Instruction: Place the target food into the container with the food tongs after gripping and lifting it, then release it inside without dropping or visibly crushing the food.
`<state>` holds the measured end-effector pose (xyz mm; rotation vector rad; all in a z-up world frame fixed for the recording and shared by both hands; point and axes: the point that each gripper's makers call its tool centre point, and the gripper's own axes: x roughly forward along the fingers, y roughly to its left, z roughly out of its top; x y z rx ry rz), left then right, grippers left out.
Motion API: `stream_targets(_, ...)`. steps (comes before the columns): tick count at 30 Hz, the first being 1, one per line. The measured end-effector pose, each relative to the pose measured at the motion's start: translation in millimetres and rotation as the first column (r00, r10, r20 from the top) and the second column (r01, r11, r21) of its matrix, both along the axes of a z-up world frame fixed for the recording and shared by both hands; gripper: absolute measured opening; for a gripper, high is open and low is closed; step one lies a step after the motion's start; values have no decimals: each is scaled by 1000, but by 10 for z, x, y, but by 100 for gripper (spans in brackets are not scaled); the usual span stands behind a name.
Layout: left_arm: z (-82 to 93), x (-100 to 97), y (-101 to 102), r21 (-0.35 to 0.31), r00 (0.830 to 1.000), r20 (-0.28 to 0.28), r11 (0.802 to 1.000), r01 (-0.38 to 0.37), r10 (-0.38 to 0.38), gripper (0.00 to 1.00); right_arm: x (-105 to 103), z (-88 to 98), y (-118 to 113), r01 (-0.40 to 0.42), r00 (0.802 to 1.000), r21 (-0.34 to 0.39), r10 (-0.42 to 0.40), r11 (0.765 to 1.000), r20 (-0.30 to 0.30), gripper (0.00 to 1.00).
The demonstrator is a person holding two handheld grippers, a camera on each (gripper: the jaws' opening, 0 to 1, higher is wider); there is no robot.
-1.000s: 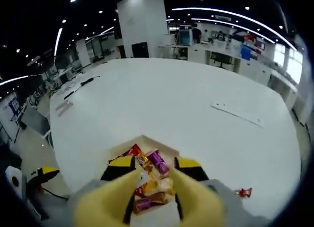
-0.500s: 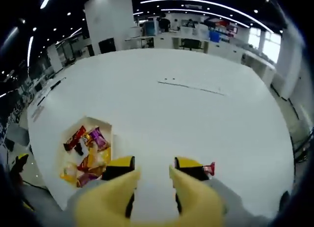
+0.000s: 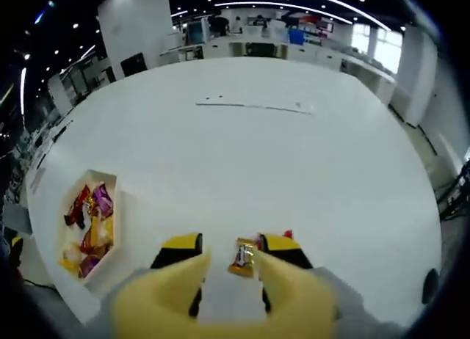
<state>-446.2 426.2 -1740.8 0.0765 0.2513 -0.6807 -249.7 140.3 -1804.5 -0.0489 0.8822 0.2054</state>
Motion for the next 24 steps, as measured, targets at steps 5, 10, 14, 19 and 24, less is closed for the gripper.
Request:
stream_targets(5,0,0,0,0,1000,-1,1000,0,0,91,20,-110,4,1,1000,-8,-1,1000,-26,30)
stream_targets(10,1,0,1,0,1000,-3,1000,-3,3,91,23,-227,-40,21,999,-17,-22,1000,-49,29)
stream_targets(14,-3,2,3,1,1000,-3,1000,-5,5,91,25,-261,-72,28,998,-25,-29,999,-49,28)
stream_targets(19,-3,5,5,1,1000,-4,1000,-6,6,91,22,-301,-87,29,998,-29,-31,999,-53,25)
stream_targets(24,-6,5,4,3,1000,-5,1000,-5,5,91,40,-300,-73,17,998,-35,-19,999,-55,21)
